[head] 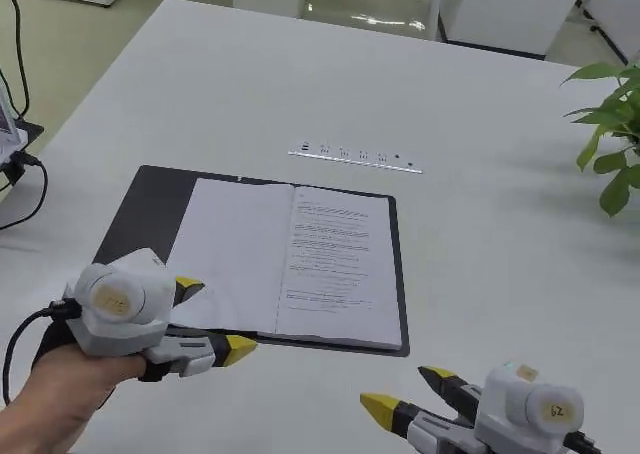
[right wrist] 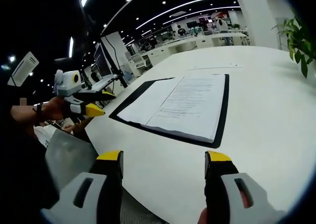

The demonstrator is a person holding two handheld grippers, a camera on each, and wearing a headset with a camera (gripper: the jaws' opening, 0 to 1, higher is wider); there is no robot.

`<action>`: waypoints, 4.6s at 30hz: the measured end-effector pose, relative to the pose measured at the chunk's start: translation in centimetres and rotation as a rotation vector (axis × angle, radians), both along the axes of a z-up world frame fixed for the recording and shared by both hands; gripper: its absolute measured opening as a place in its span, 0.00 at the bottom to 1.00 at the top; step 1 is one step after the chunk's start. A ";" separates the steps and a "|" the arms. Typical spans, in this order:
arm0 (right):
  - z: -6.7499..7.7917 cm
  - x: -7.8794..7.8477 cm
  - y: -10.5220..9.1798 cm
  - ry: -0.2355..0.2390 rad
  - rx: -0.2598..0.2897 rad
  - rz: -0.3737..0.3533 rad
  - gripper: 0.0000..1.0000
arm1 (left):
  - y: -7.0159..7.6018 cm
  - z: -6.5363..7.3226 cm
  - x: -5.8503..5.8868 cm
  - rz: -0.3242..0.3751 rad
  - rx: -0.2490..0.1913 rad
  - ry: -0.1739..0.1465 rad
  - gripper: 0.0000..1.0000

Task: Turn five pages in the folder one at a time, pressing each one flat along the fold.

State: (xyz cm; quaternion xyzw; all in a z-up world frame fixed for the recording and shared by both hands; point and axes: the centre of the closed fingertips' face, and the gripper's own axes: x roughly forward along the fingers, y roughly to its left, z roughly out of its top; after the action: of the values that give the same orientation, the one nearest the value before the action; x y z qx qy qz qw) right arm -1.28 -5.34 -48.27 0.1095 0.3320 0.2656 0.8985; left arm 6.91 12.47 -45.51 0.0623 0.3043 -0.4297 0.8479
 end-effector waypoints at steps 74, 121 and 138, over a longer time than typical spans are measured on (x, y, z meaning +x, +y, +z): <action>-1.7 2.5 -1.8 0.056 0.012 0.008 0.61 | -17.9 -9.3 4.2 -0.193 0.123 -0.137 0.26; -2.0 13.0 -2.8 0.029 0.207 -0.125 0.54 | -17.6 -7.3 4.3 -0.152 -0.013 -0.046 0.00; -2.8 14.9 -2.5 0.063 0.343 -0.195 0.39 | -17.2 -5.9 4.3 -0.163 -0.026 -0.066 0.00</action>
State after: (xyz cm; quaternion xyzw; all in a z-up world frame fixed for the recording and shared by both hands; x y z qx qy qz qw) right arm 13.60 -7.88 -51.06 0.3010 0.2977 0.2264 0.8772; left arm 11.23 -4.68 -51.40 0.0898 0.2644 -0.4988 0.8205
